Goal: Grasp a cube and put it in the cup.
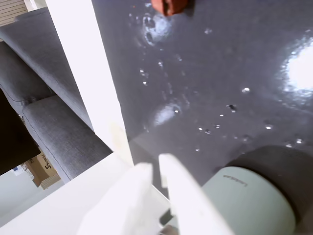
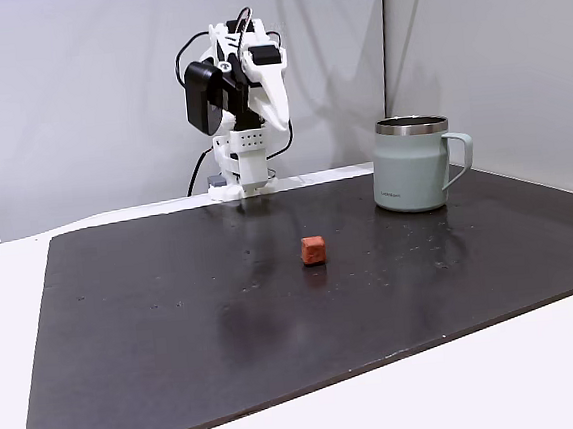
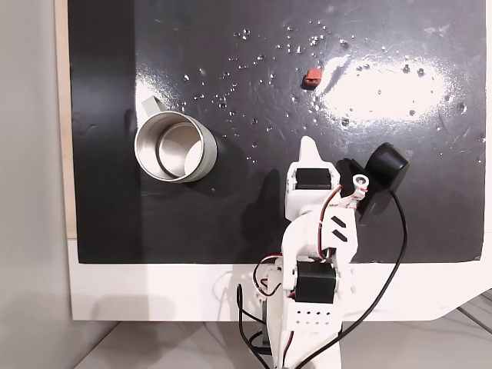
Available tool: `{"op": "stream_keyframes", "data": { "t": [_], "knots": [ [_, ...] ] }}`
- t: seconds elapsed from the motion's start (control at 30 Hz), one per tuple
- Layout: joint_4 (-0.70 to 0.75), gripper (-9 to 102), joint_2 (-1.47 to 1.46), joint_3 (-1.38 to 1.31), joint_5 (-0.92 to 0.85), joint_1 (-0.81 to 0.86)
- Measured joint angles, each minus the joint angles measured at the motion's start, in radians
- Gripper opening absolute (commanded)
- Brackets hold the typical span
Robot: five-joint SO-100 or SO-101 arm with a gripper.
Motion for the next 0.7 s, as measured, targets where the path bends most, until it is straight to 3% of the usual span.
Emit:
{"op": "stream_keyframes", "data": {
  "t": [0.33, 0.7],
  "knots": [
    [0.003, 0, -0.457, -0.405, 0.000, 0.040],
    [0.112, 0, -0.856, -0.742, 0.018, 0.048]
  ]
}}
